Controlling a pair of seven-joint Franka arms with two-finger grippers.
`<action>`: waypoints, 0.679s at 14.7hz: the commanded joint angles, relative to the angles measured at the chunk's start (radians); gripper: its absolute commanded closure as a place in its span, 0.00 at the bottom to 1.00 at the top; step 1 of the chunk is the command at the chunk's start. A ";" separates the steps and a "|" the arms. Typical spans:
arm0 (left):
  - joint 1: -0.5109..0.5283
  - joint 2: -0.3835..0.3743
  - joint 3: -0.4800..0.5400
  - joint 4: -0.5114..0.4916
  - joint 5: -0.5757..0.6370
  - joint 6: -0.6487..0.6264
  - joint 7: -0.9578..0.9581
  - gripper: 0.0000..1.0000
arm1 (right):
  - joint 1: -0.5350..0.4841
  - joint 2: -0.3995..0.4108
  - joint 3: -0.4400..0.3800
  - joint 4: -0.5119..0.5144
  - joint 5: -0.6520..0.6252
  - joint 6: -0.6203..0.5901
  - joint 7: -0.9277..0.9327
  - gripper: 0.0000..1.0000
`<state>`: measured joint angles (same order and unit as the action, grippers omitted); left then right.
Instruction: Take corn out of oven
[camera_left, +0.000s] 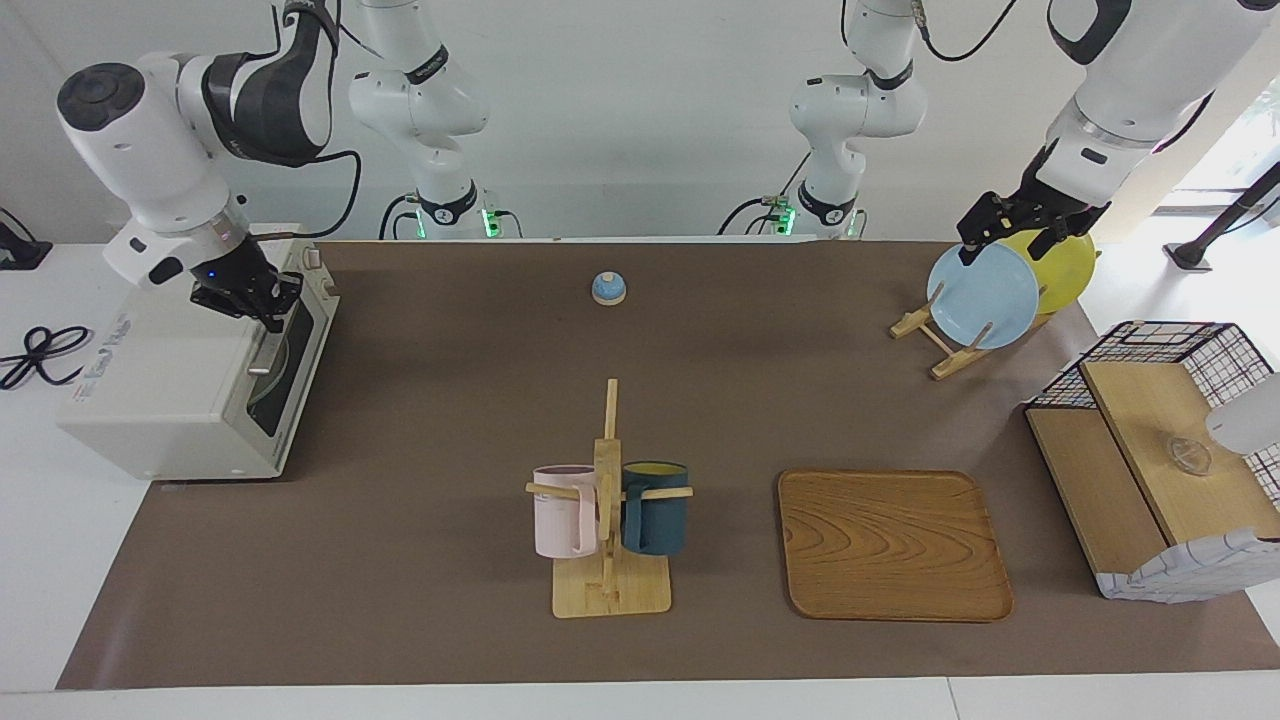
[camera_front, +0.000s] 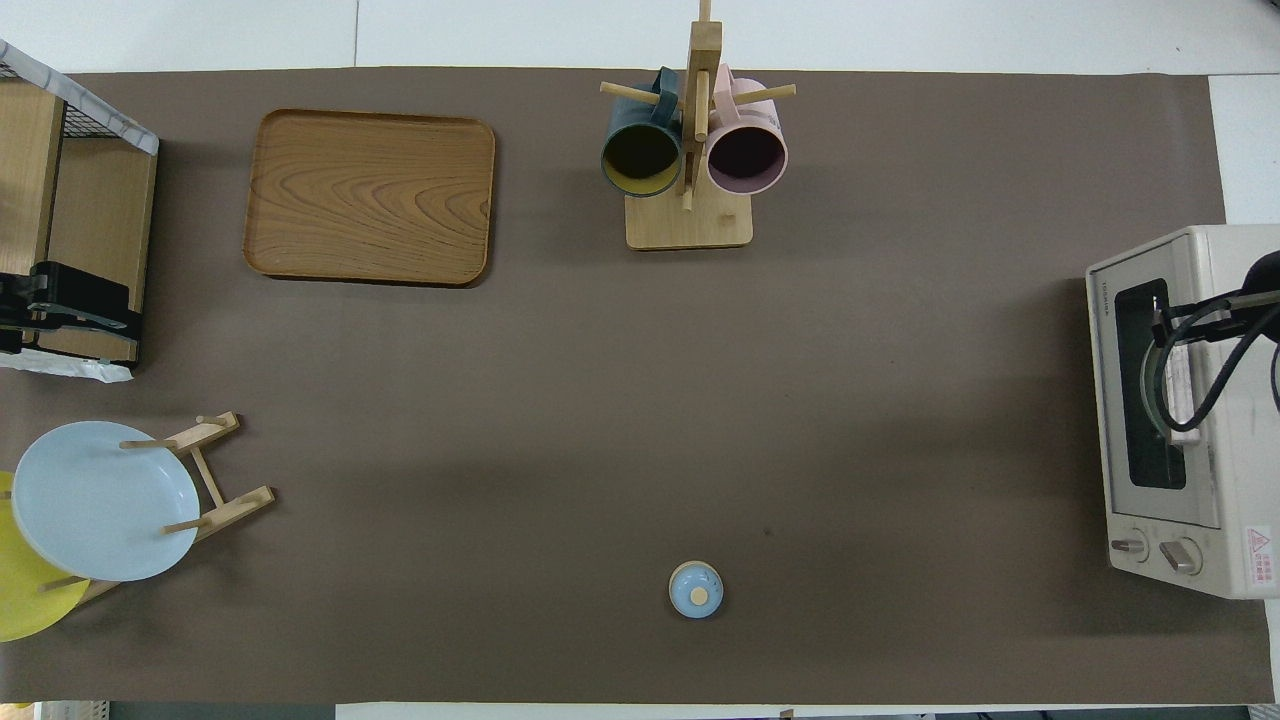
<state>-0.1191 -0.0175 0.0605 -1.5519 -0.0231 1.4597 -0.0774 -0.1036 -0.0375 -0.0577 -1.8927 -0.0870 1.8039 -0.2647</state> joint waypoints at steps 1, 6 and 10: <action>0.010 -0.029 -0.007 -0.030 0.006 -0.002 0.004 0.00 | -0.025 -0.030 0.012 -0.051 -0.019 0.041 -0.011 1.00; 0.010 -0.029 -0.007 -0.030 0.006 -0.002 0.004 0.00 | -0.044 -0.024 0.010 -0.097 -0.022 0.095 -0.016 1.00; 0.010 -0.029 -0.007 -0.030 0.006 -0.002 0.004 0.00 | -0.044 -0.019 0.010 -0.124 -0.023 0.114 -0.019 1.00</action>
<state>-0.1191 -0.0175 0.0605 -1.5519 -0.0231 1.4597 -0.0774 -0.1290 -0.0400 -0.0584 -1.9801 -0.1011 1.8894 -0.2647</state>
